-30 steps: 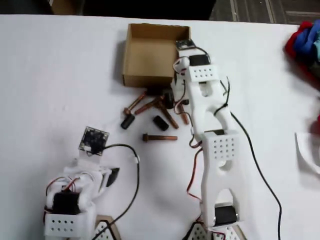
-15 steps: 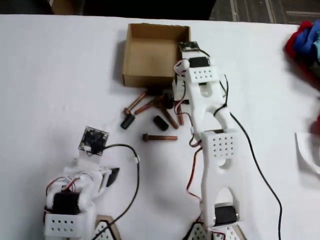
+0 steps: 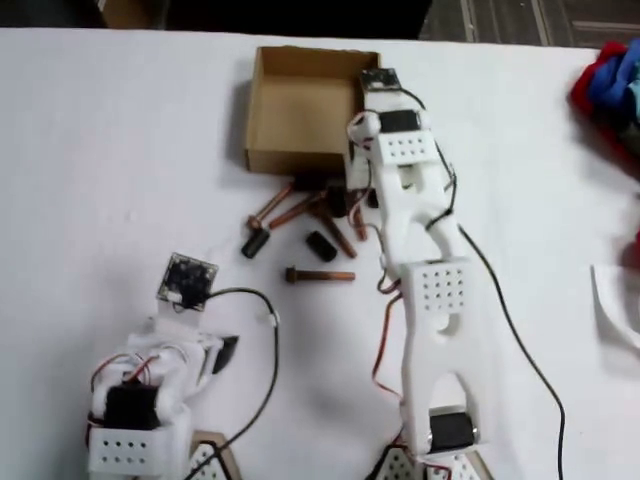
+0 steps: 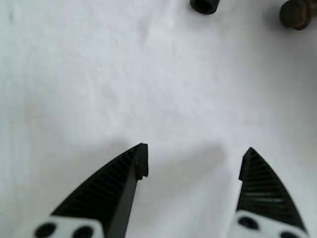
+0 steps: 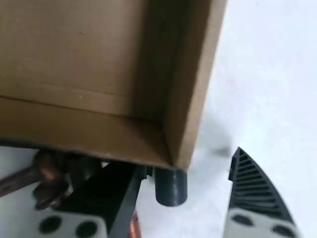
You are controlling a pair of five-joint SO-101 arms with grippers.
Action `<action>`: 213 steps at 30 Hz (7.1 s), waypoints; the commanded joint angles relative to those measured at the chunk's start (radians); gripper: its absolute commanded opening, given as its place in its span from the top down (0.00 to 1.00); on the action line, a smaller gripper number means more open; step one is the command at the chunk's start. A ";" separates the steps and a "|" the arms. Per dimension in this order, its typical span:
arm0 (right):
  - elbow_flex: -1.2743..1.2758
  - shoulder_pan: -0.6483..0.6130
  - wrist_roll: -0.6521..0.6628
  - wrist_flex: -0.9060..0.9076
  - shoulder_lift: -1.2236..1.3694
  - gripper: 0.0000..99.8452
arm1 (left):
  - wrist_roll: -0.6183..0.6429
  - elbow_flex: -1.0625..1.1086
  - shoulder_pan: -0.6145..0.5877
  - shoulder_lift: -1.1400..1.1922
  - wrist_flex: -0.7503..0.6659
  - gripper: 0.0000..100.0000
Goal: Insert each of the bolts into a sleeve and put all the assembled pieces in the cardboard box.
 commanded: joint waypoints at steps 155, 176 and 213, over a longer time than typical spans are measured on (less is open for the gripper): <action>2.331 0.236 0.315 -0.710 -1.839 0.98 | 1.366 -2.276 0.371 2.470 0.341 0.69; 2.331 0.236 0.315 -0.710 -1.839 0.98 | 1.363 -2.272 0.408 2.697 0.259 0.69; 2.331 0.236 0.315 -0.710 -1.839 0.98 | 0.129 -2.192 0.311 2.697 0.503 0.97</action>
